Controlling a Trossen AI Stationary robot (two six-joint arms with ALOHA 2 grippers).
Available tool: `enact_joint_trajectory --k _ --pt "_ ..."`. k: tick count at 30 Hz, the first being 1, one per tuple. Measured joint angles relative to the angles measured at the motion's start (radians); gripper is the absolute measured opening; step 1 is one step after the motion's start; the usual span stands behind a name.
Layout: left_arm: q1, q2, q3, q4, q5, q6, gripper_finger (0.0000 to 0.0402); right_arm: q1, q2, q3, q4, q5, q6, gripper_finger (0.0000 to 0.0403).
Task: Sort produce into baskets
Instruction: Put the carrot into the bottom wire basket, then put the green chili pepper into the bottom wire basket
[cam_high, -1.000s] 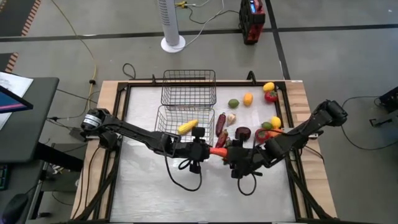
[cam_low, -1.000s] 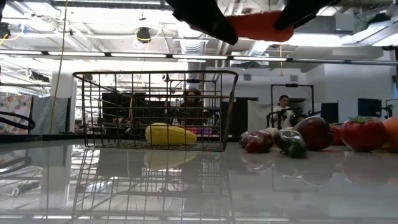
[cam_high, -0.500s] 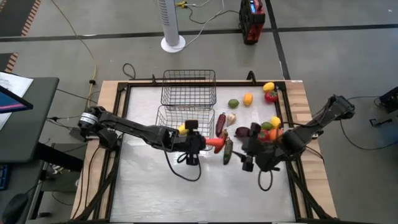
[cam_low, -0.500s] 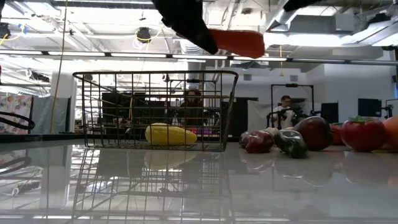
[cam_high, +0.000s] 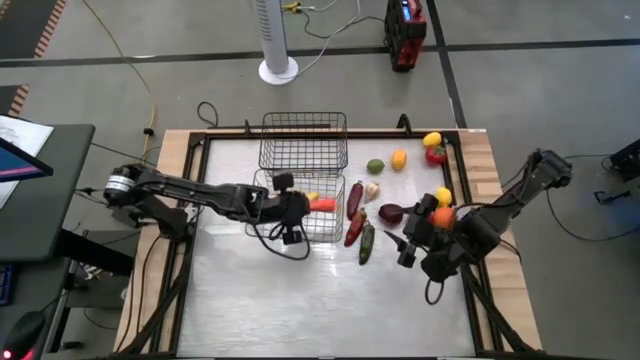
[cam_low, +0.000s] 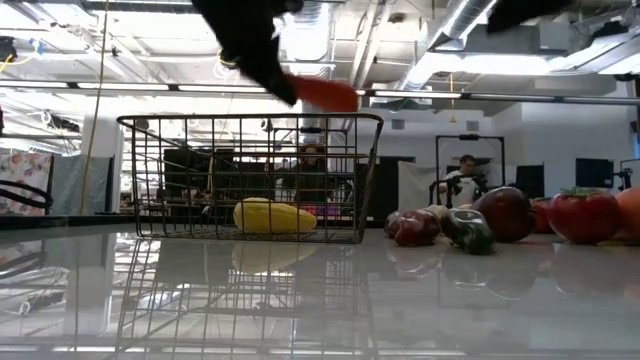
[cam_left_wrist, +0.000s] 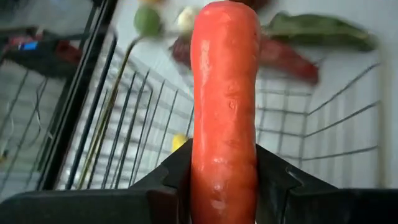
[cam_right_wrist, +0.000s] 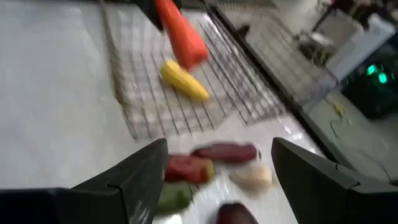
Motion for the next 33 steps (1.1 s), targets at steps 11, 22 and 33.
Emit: enact_joint_trajectory --k 11,22,33 --pt "0.102 -0.018 -0.102 -0.009 0.17 -0.147 0.0116 -0.078 -0.144 -0.274 0.171 -0.239 0.193 0.0315" --pt "0.102 -0.026 -0.102 -0.002 0.121 -0.157 0.024 -0.145 0.128 -0.276 0.479 -0.338 0.202 0.0315" --pt "0.04 -0.166 -0.102 0.016 -0.037 -0.16 0.0267 -0.189 0.416 -0.168 0.49 -0.312 0.372 0.0315"
